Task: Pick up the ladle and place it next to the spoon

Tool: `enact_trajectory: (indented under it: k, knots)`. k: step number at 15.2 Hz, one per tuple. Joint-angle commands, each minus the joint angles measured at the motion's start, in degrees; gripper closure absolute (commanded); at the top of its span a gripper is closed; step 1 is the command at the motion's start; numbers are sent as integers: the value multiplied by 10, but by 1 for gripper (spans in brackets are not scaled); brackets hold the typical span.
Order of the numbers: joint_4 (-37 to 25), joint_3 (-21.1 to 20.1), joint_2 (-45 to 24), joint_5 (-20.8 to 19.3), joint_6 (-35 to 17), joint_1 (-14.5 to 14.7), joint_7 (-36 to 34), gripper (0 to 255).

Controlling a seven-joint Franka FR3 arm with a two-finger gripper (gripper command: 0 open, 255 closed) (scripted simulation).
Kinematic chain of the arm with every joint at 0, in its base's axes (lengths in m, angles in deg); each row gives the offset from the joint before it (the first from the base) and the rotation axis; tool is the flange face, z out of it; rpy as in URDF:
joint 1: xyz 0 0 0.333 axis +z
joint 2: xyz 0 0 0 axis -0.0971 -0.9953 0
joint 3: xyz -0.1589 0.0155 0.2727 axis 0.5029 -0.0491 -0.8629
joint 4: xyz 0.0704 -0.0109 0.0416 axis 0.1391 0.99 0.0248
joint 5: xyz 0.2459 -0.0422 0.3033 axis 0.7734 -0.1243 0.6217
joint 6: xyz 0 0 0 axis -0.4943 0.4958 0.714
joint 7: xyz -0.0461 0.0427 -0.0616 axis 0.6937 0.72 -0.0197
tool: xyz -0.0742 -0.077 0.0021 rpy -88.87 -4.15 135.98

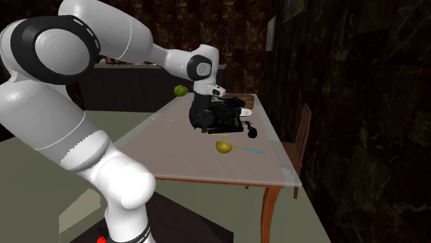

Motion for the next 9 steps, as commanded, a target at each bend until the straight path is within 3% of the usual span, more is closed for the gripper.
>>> enact_trajectory:
  k: [1,9]
  knots:
    - [0,0,-29,5,-39,-10,-28,0]
    - [-48,5,-174,24,-170,-44,-132,0]
